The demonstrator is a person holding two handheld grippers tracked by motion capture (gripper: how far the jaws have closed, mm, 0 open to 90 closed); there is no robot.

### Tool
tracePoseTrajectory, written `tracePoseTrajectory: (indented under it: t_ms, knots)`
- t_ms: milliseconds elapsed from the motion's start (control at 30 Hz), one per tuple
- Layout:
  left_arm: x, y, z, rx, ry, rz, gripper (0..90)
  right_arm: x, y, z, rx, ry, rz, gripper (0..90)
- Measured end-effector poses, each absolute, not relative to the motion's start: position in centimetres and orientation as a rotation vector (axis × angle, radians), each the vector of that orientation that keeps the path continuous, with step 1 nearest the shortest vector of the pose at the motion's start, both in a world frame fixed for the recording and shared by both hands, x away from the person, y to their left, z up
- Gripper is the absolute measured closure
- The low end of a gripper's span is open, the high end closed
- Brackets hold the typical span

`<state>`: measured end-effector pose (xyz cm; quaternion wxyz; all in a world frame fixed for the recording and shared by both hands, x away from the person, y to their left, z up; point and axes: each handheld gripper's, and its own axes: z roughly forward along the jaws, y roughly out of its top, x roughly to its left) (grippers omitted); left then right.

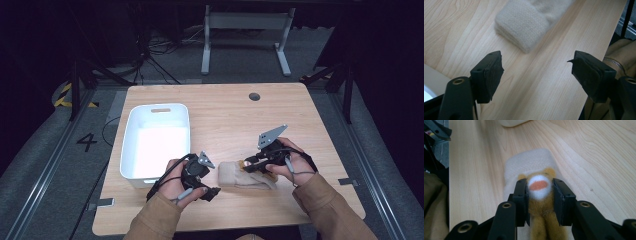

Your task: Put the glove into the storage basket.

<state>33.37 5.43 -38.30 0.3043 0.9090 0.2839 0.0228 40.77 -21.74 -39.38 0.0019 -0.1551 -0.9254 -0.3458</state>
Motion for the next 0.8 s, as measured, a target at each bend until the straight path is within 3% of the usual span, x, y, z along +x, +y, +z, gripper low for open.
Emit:
tracePoseTrajectory:
  t_ms: [233,267,300,367,800]
  knots:
    - [33.5,5.2,-38.5,2.412,0.747,0.054,25.5,40.8,-21.5,-40.4,-0.472,-2.983,-1.009,61.1]
    - [33.5,5.1,-38.5,2.413,0.747,0.055,25.6,40.7,-21.4,-40.6,-0.457,-3.008,-1.013,47.9]
    - [33.6,5.1,-38.5,2.415,0.745,0.053,25.6,40.7,-21.4,-40.6,-0.457,-3.008,-1.013,47.9]
    - [33.6,5.1,-38.5,2.417,0.743,0.057,25.5,40.5,-21.4,-40.4,-0.461,-3.019,-1.066,38.3]
    - [34.1,4.5,-38.3,2.416,0.723,0.060,24.4,39.7,-23.6,-38.0,-0.558,-2.991,-1.242,39.5]
